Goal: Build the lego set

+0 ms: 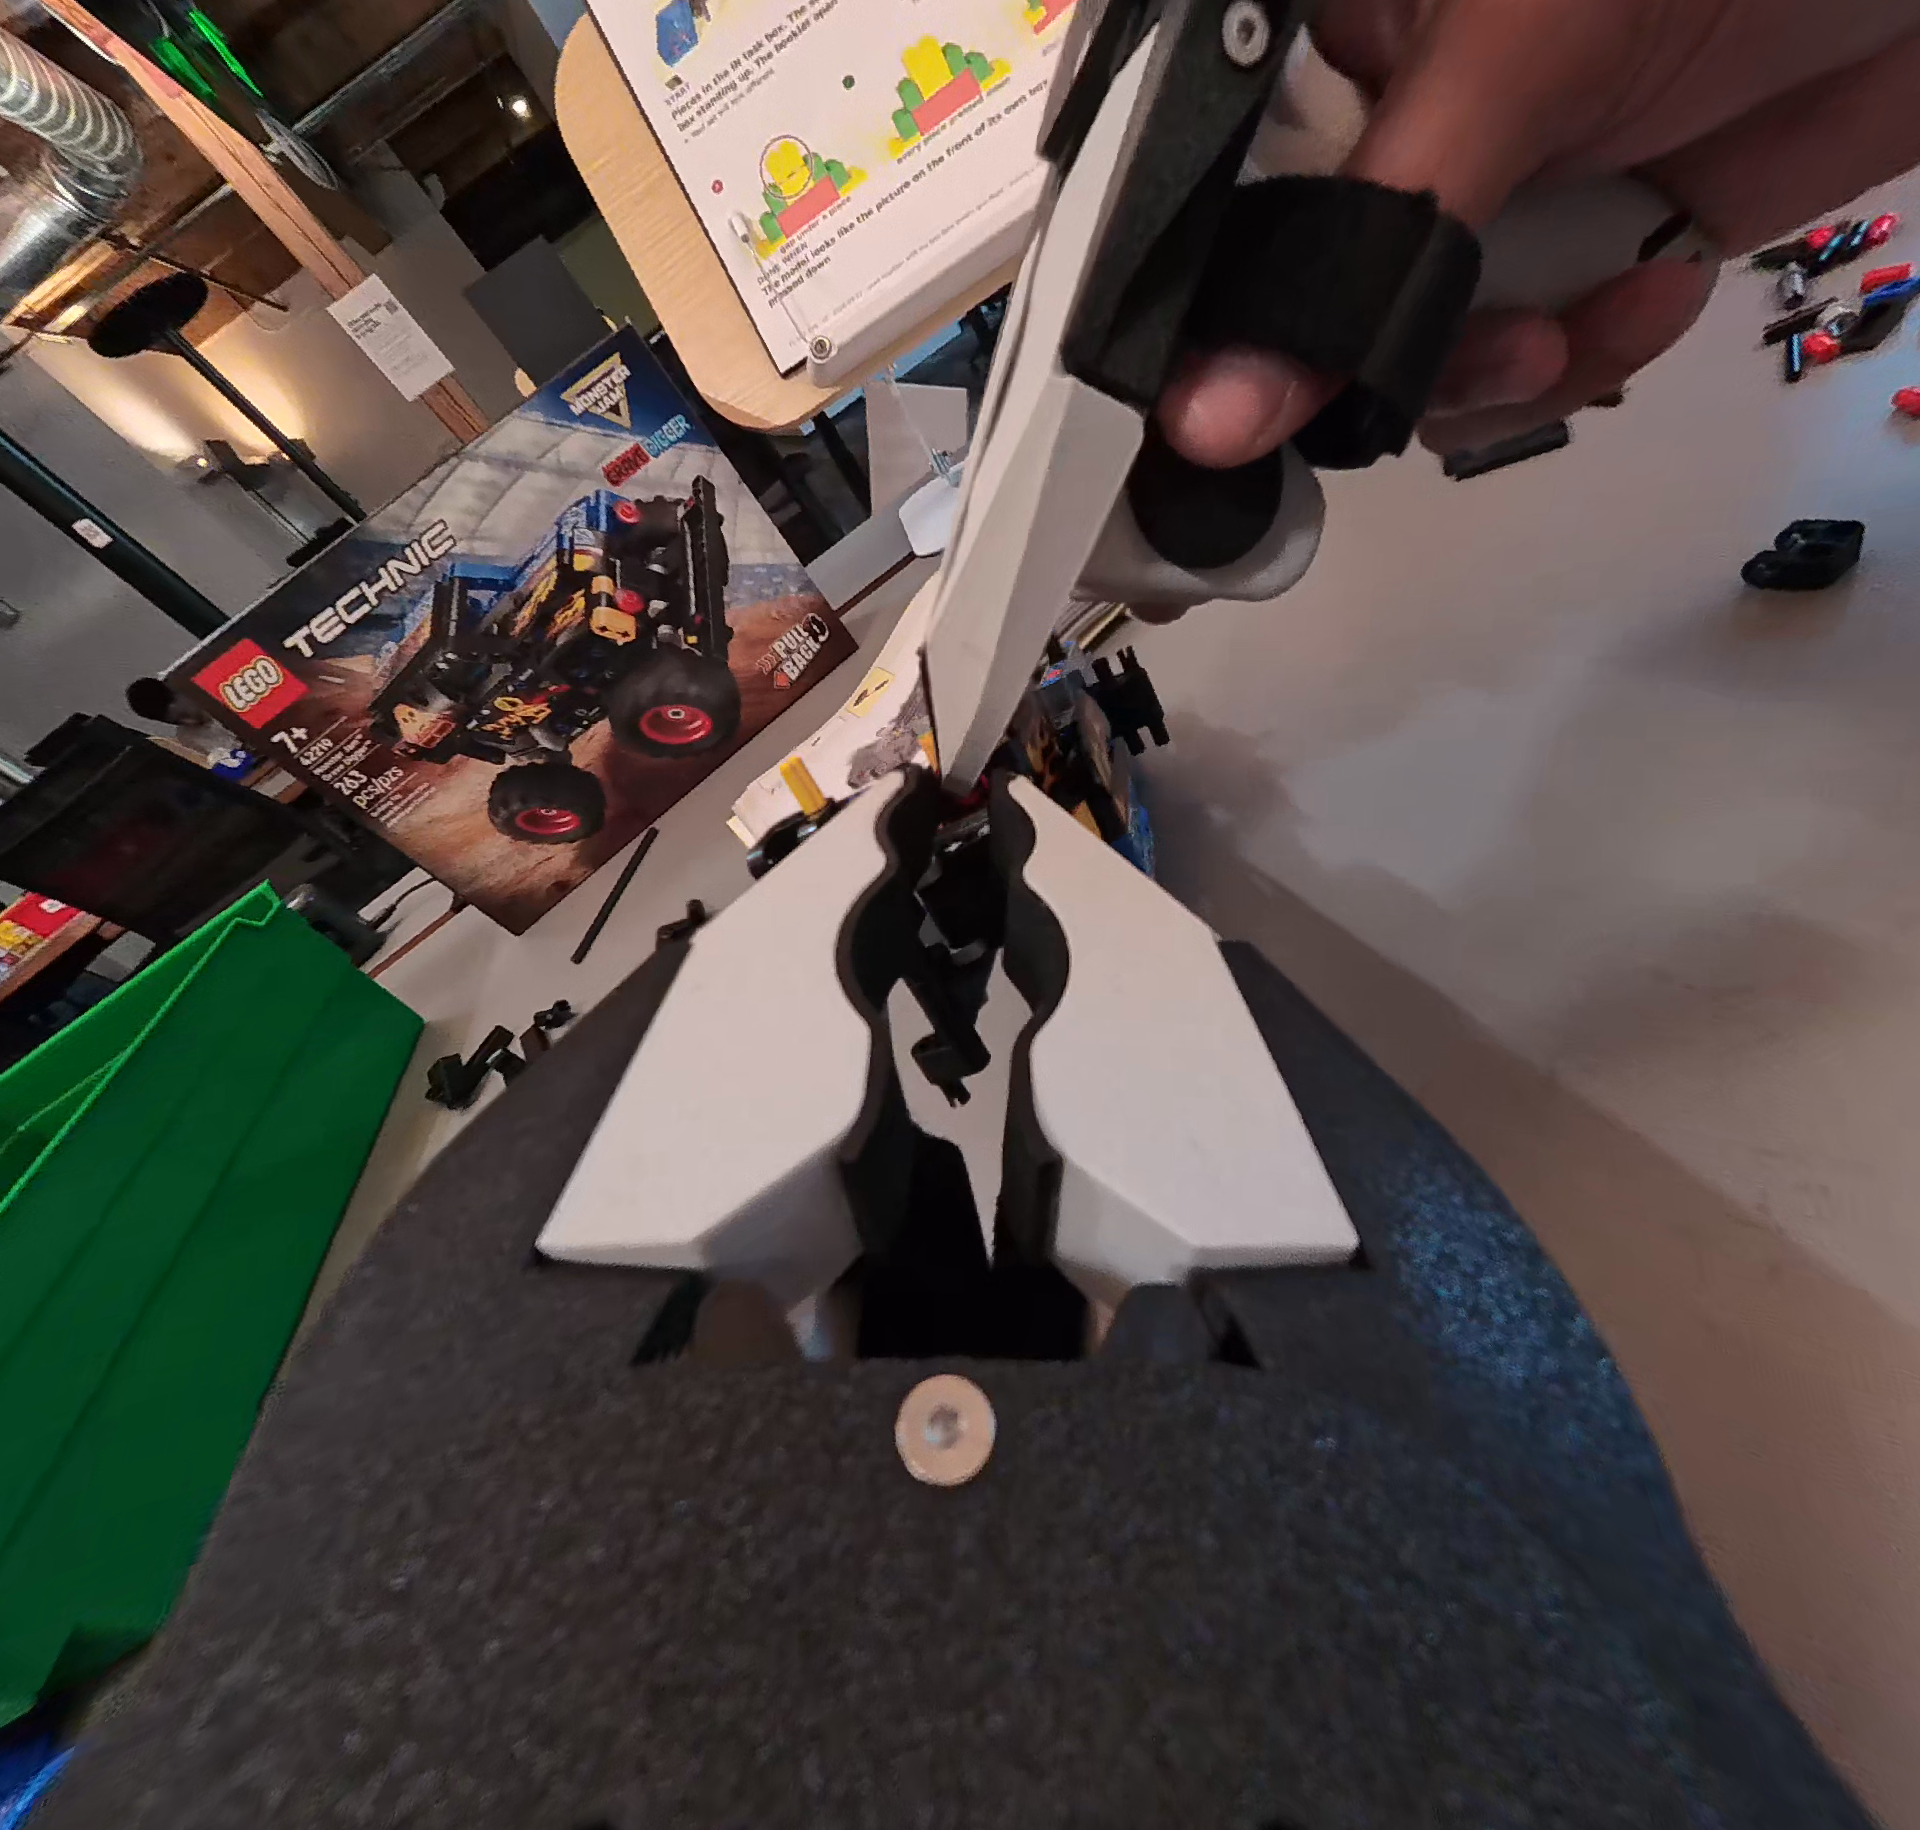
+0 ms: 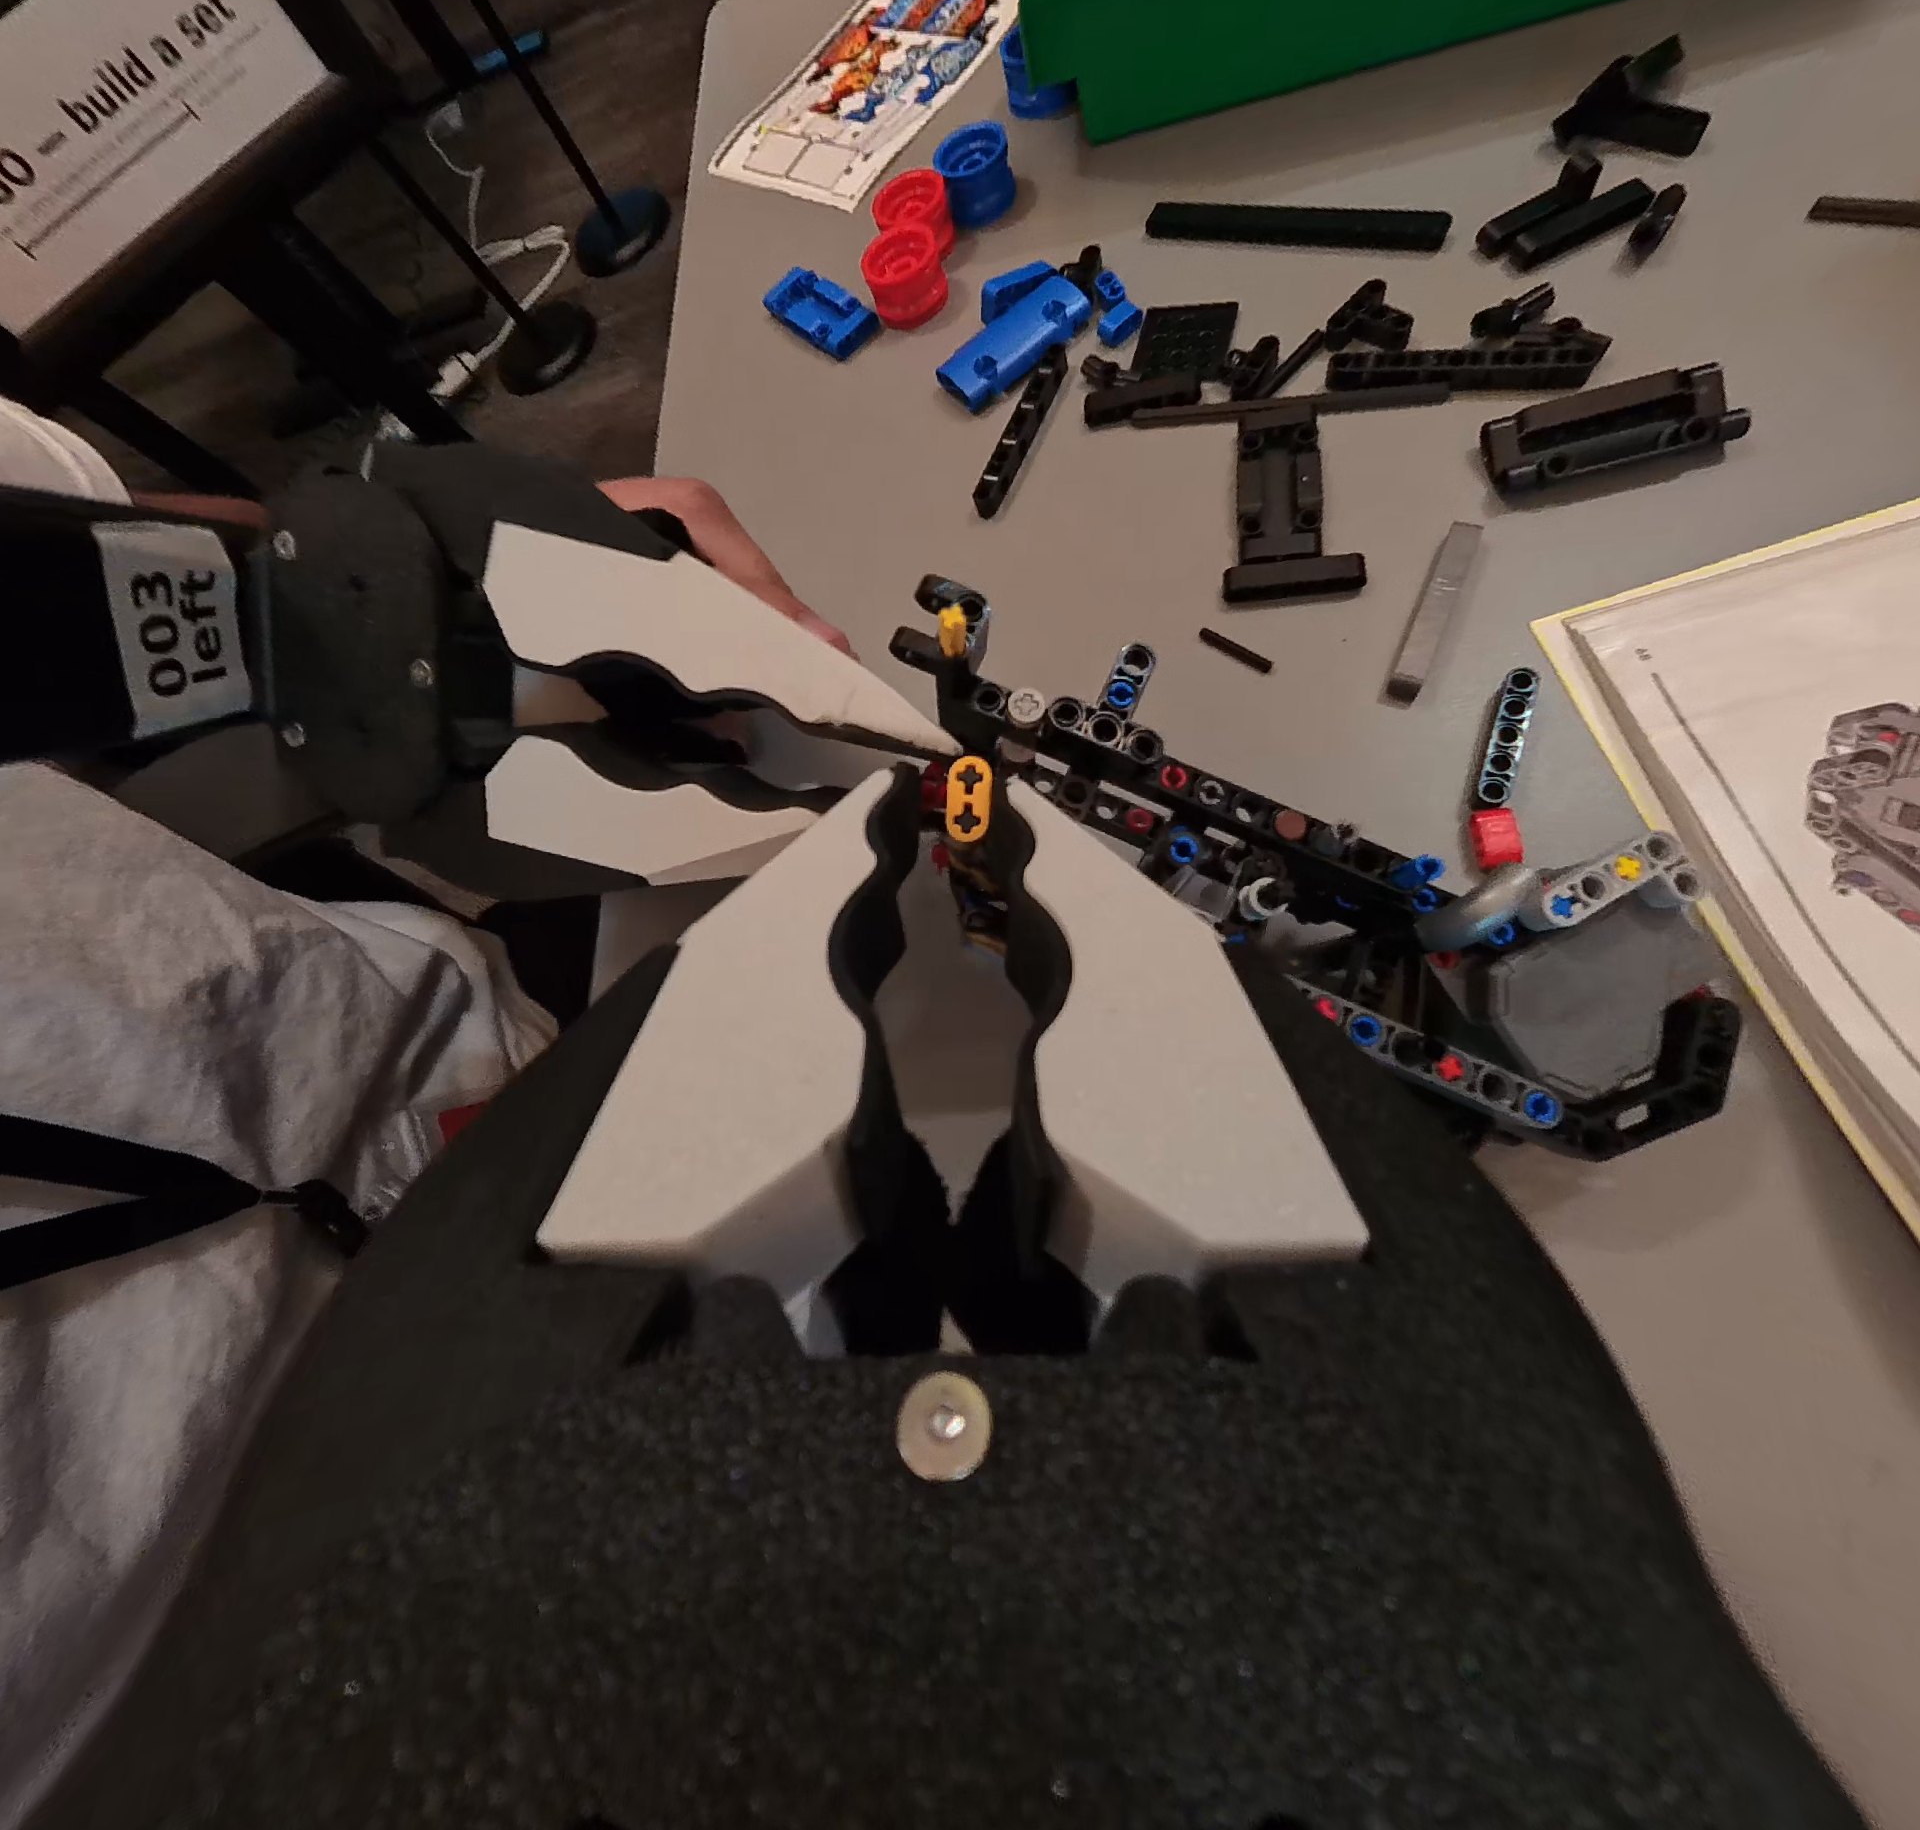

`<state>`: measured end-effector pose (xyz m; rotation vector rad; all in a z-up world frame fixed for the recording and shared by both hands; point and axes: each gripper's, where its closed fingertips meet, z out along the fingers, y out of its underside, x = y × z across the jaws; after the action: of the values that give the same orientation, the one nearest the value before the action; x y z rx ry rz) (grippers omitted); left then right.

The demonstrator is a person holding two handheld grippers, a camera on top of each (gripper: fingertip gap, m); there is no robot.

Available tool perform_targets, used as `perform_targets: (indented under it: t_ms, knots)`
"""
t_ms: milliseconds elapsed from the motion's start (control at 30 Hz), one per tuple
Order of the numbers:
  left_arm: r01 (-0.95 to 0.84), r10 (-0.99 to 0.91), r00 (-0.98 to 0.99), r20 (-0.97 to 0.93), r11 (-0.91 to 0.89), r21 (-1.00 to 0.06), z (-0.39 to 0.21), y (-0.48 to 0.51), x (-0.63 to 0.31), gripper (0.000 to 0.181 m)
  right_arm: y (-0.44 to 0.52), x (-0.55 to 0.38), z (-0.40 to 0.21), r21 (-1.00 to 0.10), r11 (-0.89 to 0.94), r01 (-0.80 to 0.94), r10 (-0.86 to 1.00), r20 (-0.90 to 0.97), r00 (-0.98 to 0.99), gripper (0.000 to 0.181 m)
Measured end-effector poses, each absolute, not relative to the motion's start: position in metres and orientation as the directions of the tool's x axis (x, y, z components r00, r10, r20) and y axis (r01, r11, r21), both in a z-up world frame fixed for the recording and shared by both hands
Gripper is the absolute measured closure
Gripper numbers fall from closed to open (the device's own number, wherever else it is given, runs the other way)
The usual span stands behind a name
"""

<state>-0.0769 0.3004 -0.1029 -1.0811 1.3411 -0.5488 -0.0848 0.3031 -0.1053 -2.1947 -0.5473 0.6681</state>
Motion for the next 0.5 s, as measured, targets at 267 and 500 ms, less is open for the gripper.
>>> perform_targets:
  t_ms: [267,500]
  knots:
    - [-0.218,-0.802,0.234,-0.549,0.507,-0.834,-0.093,0.296,-0.078,0.173,0.299,-0.087,-0.094,-0.744,-0.667,0.032,0.571,-0.483,0.664,0.169]
    - [-0.197,-0.762,0.275,-0.586,0.552,-0.81,-0.084,0.297,-0.081,0.173,0.301,-0.089,-0.082,-0.686,-0.712,-0.151,0.543,-0.674,0.502,0.172]
